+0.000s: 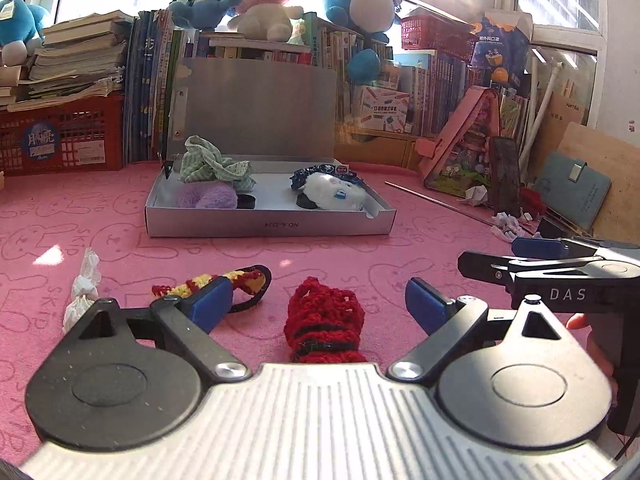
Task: Organize objects
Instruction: 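Withdraw both grippers and move the left toward the red knitted toy, then close the left gripper on the red knitted toy while the right grasps a black cap, then carry the red knitted toy and black disc over the white box with both grippers, then lower the red toy and black disc into the box and open both grippers, then withdraw both open grippers from the box back over the table, then close the left gripper on the white tissue while the right grasps another black disc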
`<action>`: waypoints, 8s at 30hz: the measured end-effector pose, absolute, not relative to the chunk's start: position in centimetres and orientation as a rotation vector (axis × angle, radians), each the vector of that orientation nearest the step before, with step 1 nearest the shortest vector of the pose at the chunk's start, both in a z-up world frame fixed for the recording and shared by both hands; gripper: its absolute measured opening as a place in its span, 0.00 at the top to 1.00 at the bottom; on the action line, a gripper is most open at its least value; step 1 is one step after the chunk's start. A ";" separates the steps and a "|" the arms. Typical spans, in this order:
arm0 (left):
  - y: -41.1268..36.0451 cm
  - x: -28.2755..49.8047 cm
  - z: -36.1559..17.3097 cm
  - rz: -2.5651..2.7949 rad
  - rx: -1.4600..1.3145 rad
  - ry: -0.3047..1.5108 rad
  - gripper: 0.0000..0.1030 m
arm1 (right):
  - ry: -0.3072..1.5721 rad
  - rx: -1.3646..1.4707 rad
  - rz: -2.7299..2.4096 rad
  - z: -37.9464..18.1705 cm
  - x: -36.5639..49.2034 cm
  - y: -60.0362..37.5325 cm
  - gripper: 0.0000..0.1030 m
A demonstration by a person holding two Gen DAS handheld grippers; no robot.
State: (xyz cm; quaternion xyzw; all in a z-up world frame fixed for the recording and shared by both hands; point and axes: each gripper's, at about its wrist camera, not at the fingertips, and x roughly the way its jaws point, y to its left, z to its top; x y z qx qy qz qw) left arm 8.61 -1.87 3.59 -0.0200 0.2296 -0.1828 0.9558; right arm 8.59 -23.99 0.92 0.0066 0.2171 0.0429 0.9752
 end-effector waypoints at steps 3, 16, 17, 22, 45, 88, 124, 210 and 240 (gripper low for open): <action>-2.4 8.2 2.7 -0.371 -0.018 0.482 0.07 | 0.452 0.029 0.076 0.1 7.6 -23.9 0.08; -2.7 9.0 0.9 -0.316 -0.038 0.499 0.07 | 0.479 0.036 0.013 -2.7 5.0 -22.5 0.13; -2.7 9.1 0.7 -0.316 -0.037 0.503 0.07 | 0.484 0.031 0.012 -2.9 5.0 -22.3 0.15; -2.7 9.3 0.2 -0.308 -0.046 0.527 0.08 | 0.507 0.015 0.002 -3.6 5.1 -21.6 0.27; -3.2 10.2 -0.1 -0.262 -0.057 0.569 0.44 | 0.483 -0.050 0.022 -4.4 4.4 -19.2 0.65; 0.7 11.3 4.4 -0.160 -0.133 0.473 0.55 | 0.468 0.039 0.099 -0.2 8.6 -20.2 0.65; -0.4 32.3 12.6 -0.214 -0.138 0.509 0.54 | 0.555 0.289 0.128 7.8 27.5 -25.9 0.65; 5.9 15.3 7.4 -0.157 -0.073 0.485 0.07 | 0.454 0.007 0.133 5.2 13.9 -24.2 0.15; 8.6 15.6 0.3 0.018 -0.067 0.633 0.07 | 0.582 -0.010 0.022 -2.6 10.1 -24.0 0.14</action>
